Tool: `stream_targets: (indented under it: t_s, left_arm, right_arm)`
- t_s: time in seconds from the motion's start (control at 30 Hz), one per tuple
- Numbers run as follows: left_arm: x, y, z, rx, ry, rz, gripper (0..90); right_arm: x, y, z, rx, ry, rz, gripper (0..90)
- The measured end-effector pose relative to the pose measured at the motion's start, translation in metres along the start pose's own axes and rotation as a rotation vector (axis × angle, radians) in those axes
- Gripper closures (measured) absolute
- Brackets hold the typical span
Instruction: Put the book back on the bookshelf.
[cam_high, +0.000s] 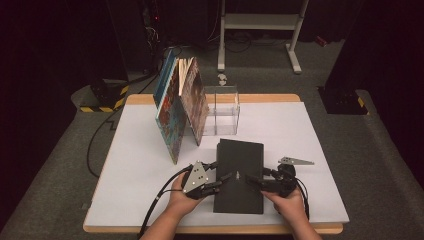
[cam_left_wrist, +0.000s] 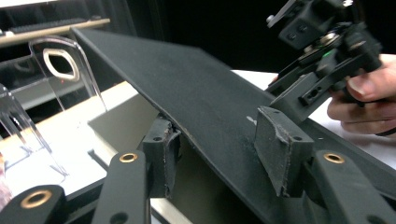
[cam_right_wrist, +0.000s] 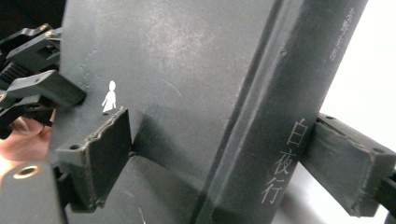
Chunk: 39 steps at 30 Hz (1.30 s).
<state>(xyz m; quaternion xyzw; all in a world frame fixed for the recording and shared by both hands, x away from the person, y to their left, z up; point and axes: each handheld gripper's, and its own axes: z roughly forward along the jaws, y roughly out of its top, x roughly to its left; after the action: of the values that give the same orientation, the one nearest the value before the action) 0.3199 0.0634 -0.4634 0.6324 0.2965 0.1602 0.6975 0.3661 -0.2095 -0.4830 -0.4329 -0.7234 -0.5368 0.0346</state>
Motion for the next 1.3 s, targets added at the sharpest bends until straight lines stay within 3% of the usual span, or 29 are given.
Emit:
stream_targets:
  t_s: [0.2,0.5,0.6,1.0,1.3]
  left_arm:
    - [-0.002,0.000,-0.005,0.012,0.002,-0.058,52.0]
    - [-0.005,0.003,-0.007,0.021,0.024,-0.111,53.5]
    - [-0.004,0.005,-0.008,0.007,0.028,-0.149,56.2]
    - [-0.009,0.012,-0.005,-0.014,0.050,-0.159,59.5]
    - [-0.011,0.017,-0.002,-0.019,0.066,-0.129,60.2]
  right_arm:
    - [0.015,-0.002,-0.010,-0.039,-0.046,-0.079,17.7]
    - [0.023,-0.003,-0.014,-0.065,-0.063,-0.113,21.5]
    - [0.024,-0.002,-0.015,-0.069,-0.064,-0.122,22.3]
    - [0.030,0.001,-0.021,-0.100,-0.082,-0.151,26.2]
    - [0.033,0.003,-0.025,-0.127,-0.100,-0.170,29.1]
